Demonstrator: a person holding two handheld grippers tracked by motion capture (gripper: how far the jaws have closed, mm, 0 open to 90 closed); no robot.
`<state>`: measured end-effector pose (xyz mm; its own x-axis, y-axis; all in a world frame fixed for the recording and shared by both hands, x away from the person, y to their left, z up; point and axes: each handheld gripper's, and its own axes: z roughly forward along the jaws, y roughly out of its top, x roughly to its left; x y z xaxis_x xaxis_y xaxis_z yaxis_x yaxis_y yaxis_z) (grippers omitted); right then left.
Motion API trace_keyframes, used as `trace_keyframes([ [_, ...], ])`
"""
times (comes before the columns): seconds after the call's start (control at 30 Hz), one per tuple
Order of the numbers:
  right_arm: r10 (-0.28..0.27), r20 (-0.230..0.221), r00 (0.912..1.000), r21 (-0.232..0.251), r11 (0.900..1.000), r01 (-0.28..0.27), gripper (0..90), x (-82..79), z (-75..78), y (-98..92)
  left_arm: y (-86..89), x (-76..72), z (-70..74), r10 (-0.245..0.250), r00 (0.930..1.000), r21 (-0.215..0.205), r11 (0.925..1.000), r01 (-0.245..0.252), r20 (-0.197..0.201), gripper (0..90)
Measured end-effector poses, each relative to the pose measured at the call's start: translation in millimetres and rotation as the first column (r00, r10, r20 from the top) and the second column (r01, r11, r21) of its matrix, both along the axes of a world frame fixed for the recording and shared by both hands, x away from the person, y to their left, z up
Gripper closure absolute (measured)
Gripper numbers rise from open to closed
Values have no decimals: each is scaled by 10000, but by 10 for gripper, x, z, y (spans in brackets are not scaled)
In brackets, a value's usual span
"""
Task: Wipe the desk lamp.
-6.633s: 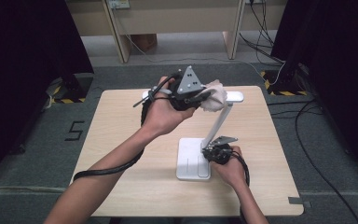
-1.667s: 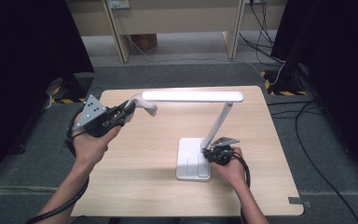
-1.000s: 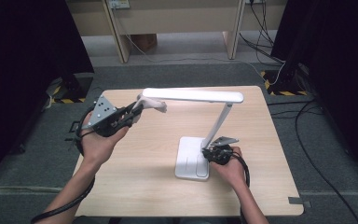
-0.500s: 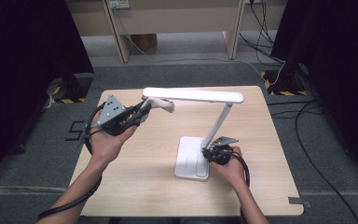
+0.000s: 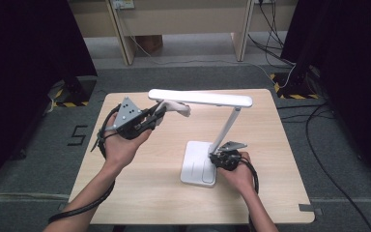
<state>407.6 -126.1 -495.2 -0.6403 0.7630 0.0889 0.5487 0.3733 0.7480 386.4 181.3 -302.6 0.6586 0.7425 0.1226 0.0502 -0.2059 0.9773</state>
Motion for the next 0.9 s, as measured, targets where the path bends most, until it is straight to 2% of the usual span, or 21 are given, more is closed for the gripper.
trace_keyframes([
  [0.9, -29, 6, 10000, 42, 10000, 29, 831, -1, -3, 0, -326, 22, 8, -432, 9991, 247, 9988, 430, 53, 795],
])
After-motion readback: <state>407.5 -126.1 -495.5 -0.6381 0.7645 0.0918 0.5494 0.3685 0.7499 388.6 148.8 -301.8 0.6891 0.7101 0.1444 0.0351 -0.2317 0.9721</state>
